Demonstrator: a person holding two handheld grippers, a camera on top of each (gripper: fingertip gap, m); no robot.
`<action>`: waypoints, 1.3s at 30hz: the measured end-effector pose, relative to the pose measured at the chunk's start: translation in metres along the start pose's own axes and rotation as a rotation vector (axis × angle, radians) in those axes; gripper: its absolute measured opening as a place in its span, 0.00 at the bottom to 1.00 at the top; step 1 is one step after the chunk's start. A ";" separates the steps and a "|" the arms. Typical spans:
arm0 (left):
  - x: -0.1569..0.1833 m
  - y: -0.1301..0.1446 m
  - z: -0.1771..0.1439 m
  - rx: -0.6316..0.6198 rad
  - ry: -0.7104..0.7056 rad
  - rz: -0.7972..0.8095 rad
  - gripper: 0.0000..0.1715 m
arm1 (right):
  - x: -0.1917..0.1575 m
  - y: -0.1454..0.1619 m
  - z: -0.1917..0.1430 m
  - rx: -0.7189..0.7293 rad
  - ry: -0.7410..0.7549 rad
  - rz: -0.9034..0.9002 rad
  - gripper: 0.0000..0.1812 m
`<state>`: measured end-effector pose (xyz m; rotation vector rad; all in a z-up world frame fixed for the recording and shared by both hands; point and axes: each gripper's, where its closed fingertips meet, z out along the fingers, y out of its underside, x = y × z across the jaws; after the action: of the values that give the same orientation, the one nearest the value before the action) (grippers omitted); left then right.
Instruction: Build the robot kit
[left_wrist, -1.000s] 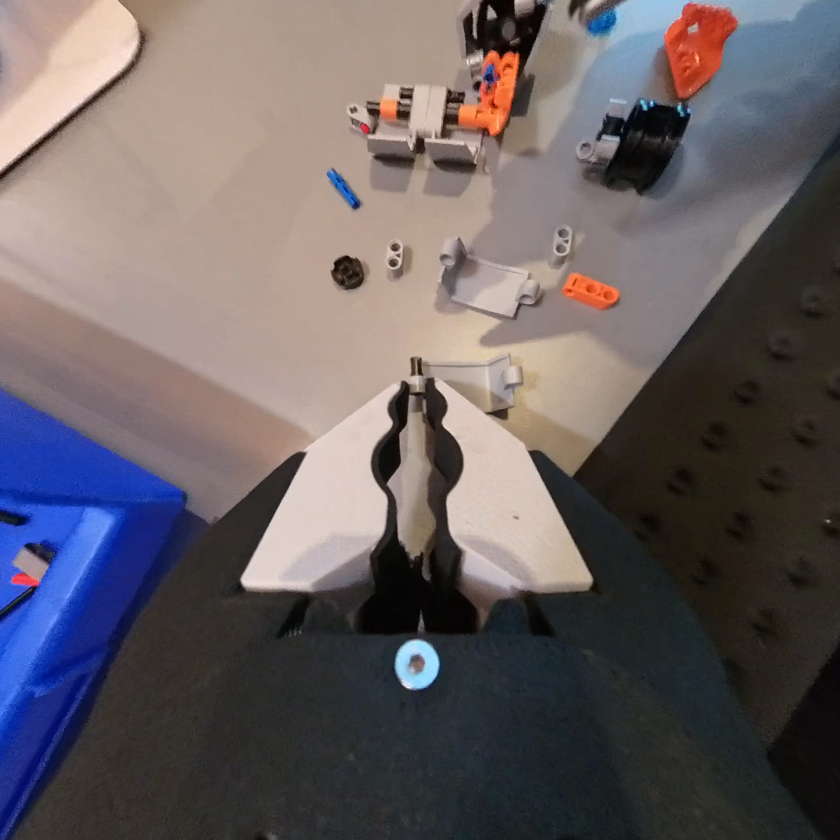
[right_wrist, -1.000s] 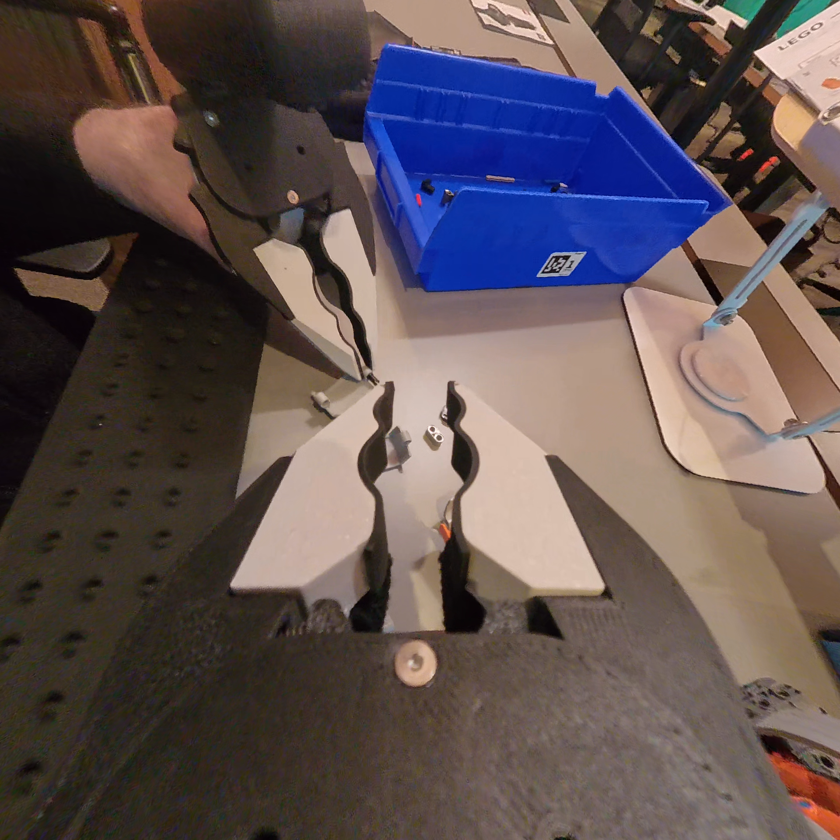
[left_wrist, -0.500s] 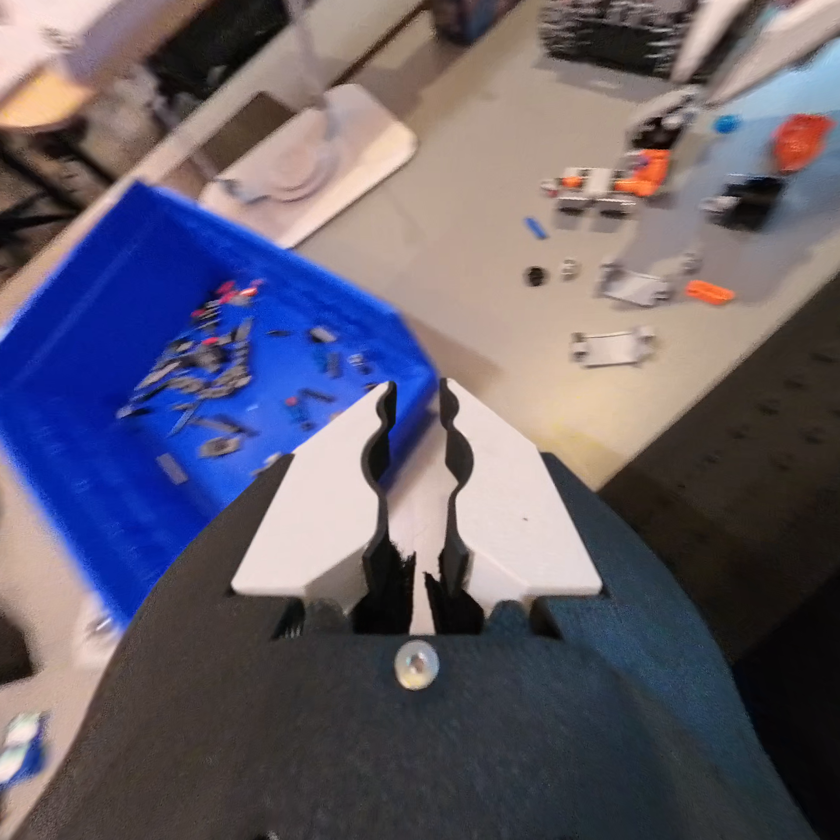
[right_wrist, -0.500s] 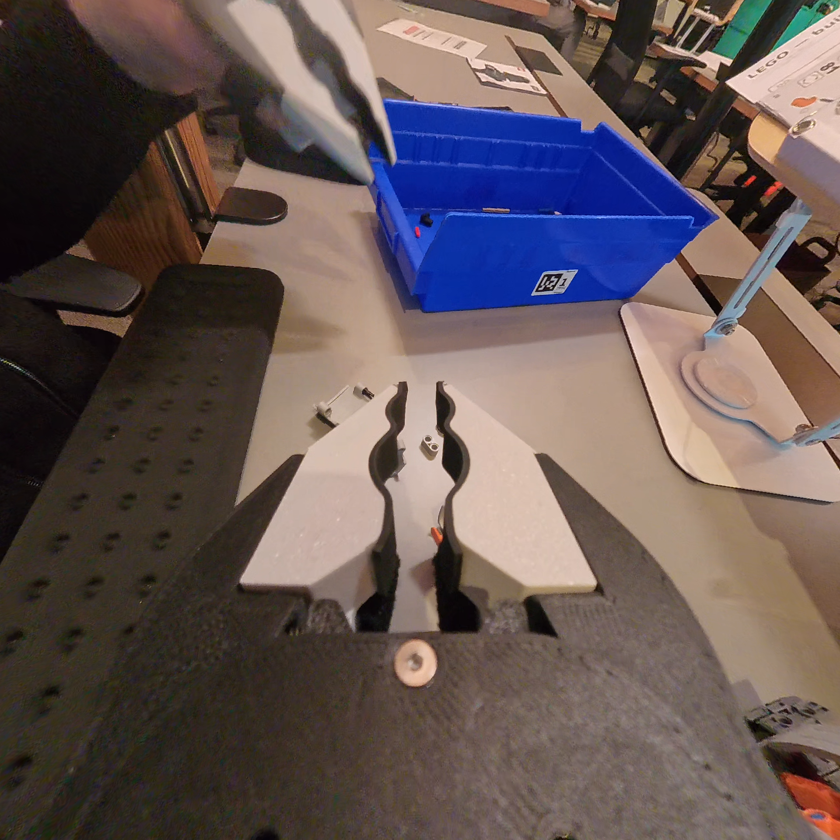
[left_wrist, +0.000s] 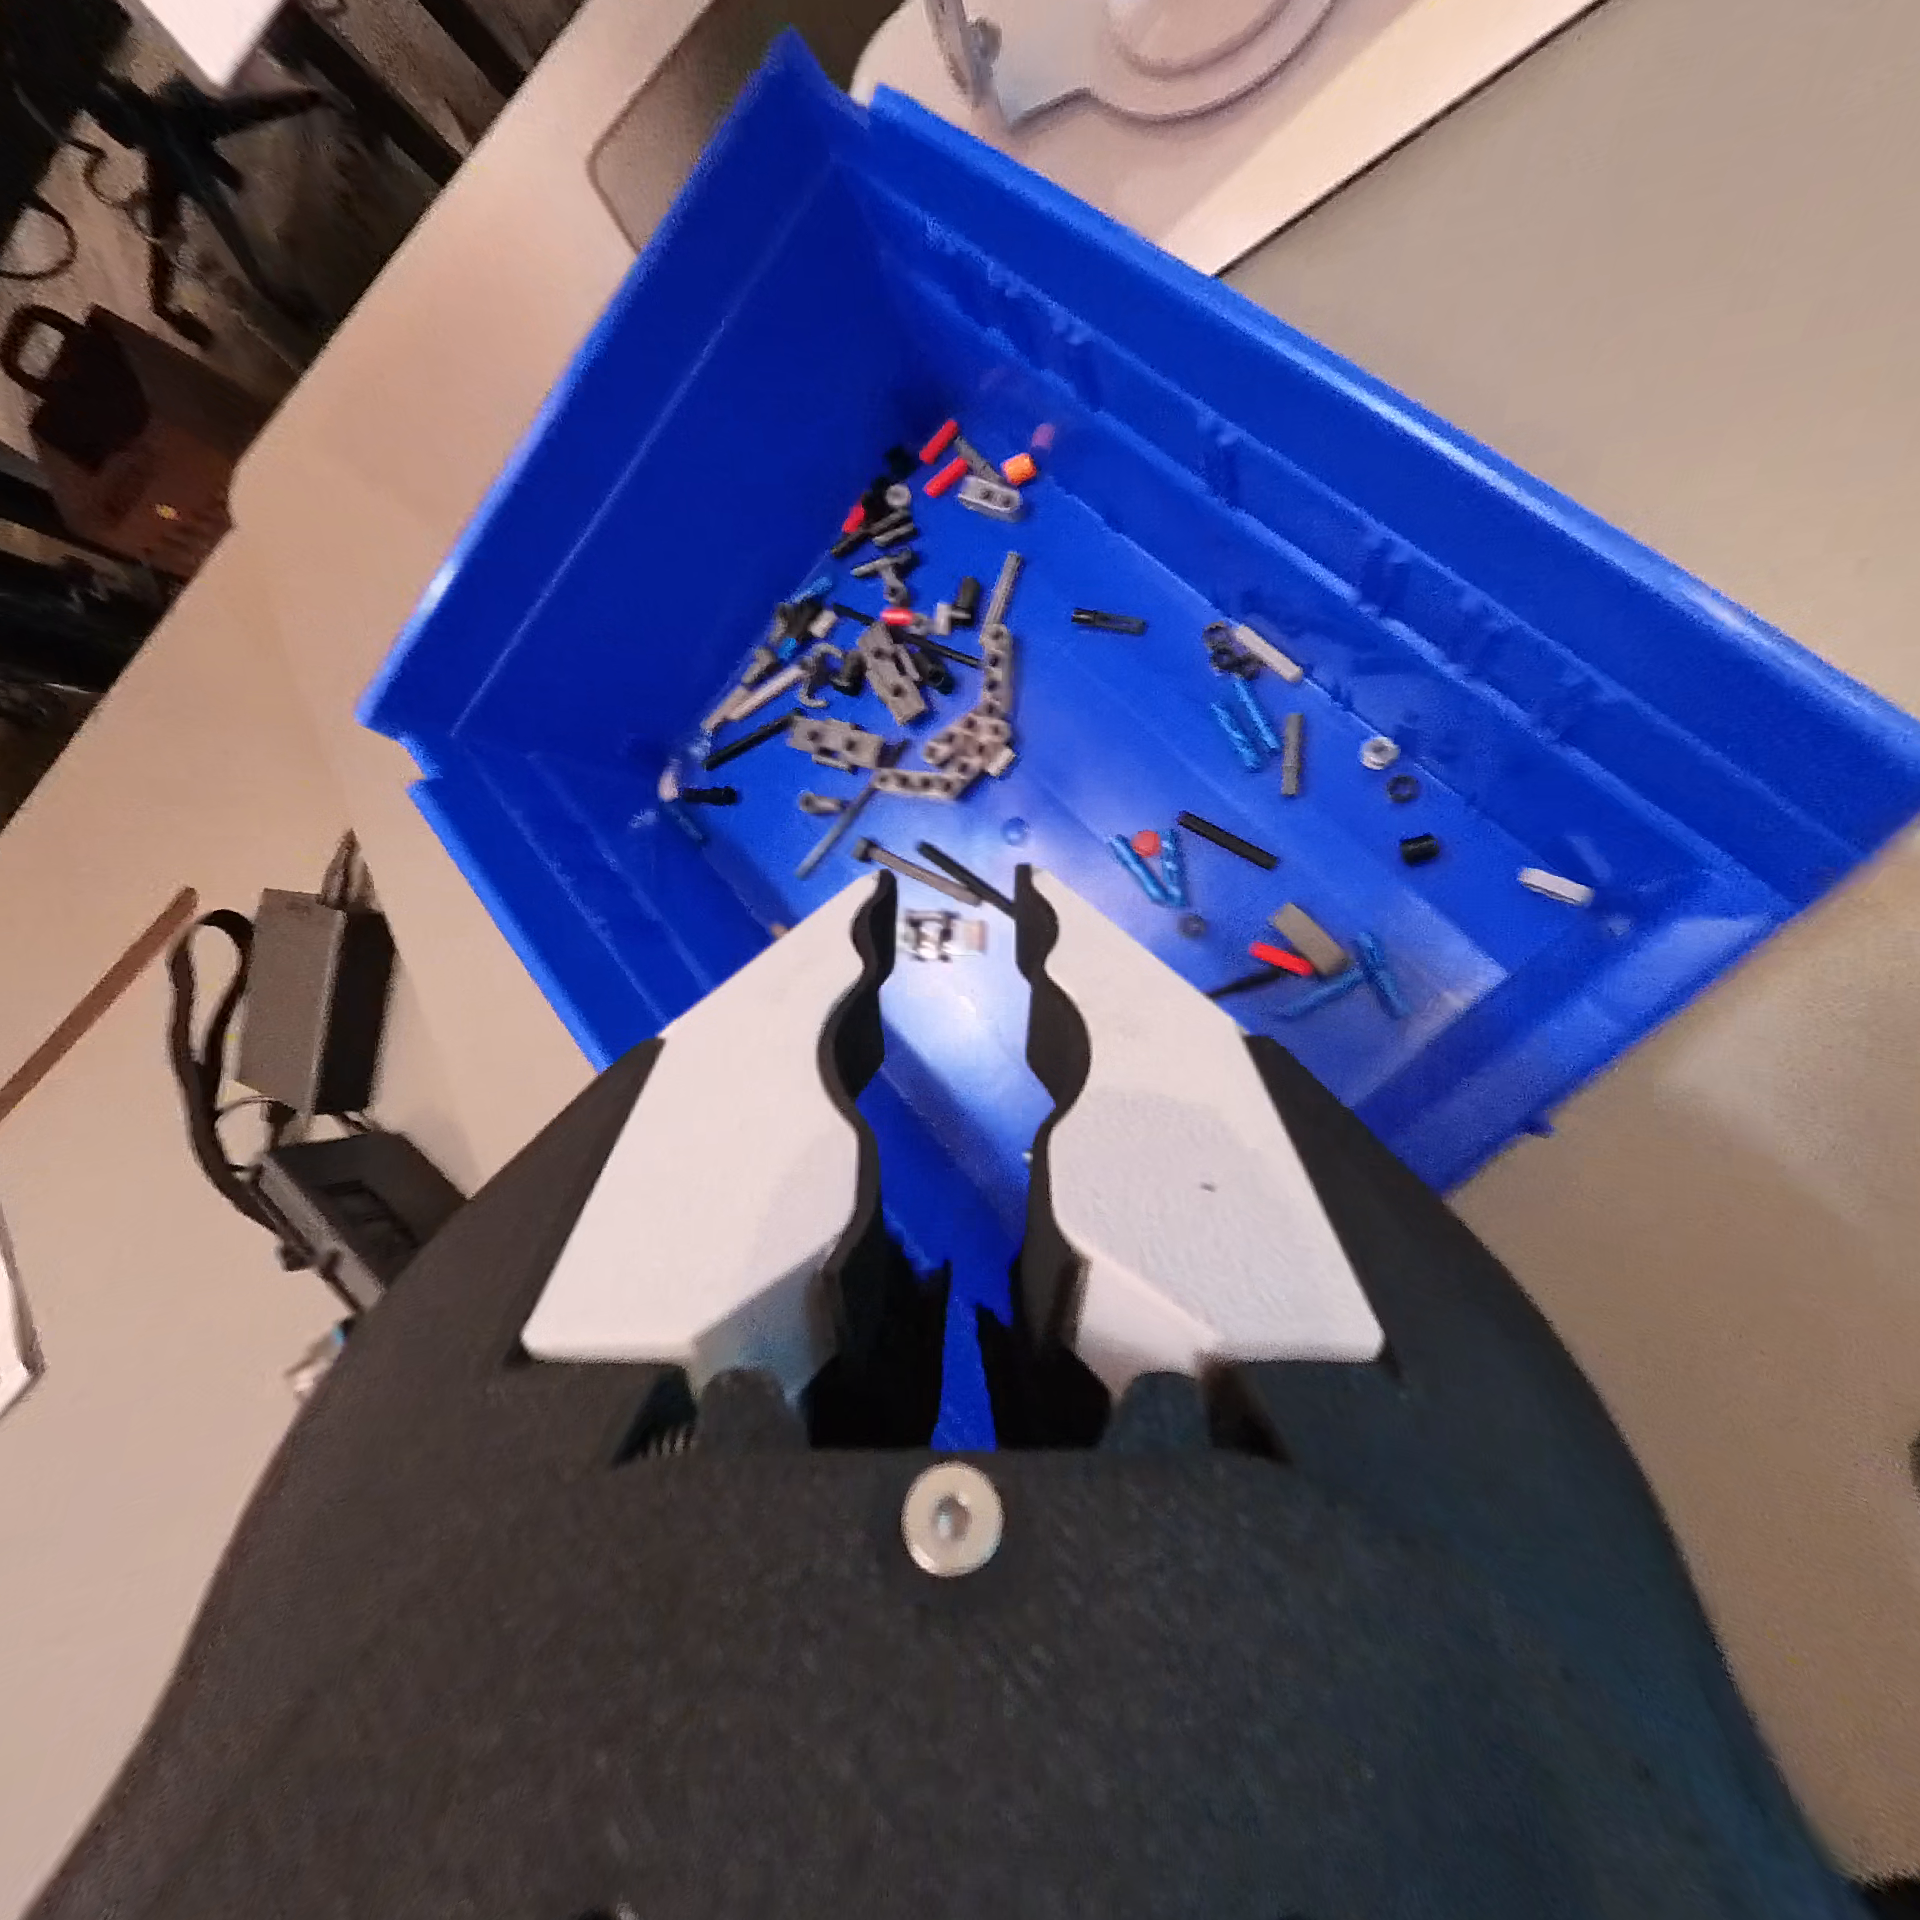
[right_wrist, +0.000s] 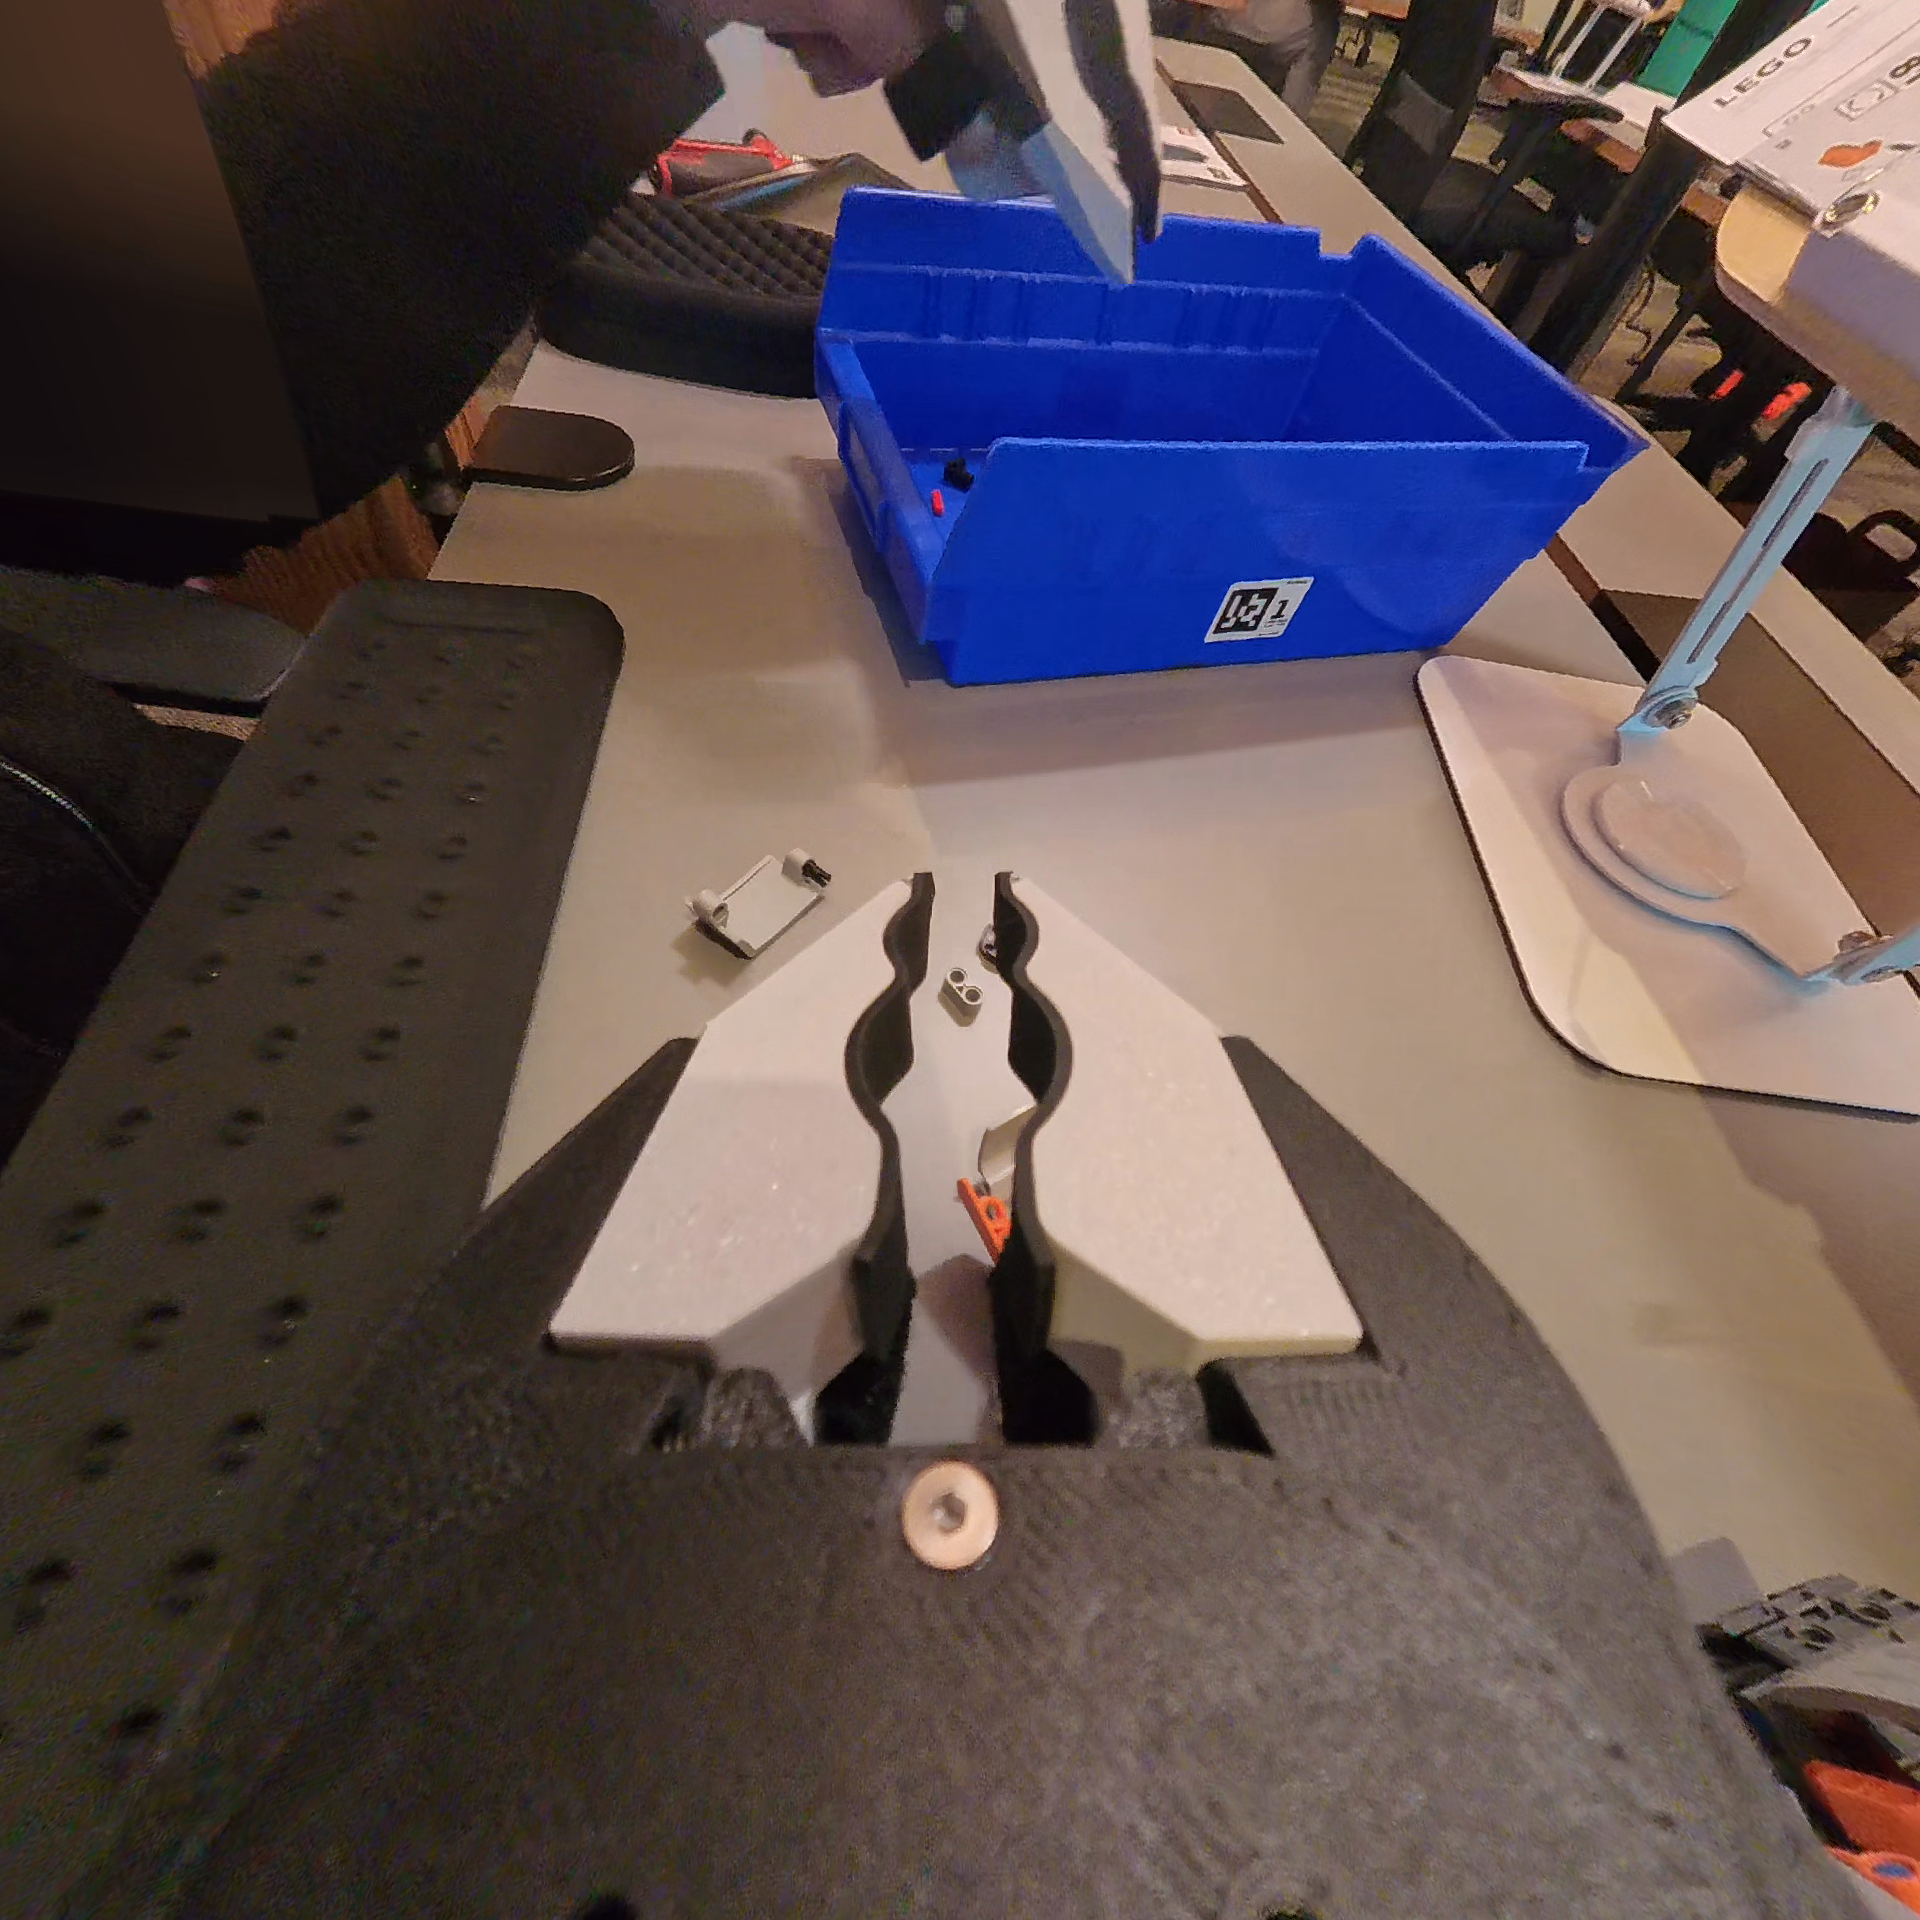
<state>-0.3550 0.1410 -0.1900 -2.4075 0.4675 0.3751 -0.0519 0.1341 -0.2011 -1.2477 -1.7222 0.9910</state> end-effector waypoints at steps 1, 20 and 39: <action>-0.007 -0.004 0.005 -0.004 -0.008 0.008 0.12 | 0.001 0.001 0.000 0.000 0.000 0.002 0.05; -0.051 -0.009 0.113 -0.236 0.184 0.260 0.14 | 0.010 0.013 0.002 -0.018 -0.008 0.035 0.05; -0.023 -0.041 0.160 -0.216 0.297 0.370 0.11 | 0.013 0.017 0.003 -0.022 -0.006 0.040 0.05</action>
<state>-0.3818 0.2796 -0.2795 -2.5950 1.0626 0.2326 -0.0515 0.1499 -0.2161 -1.2985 -1.7228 1.0021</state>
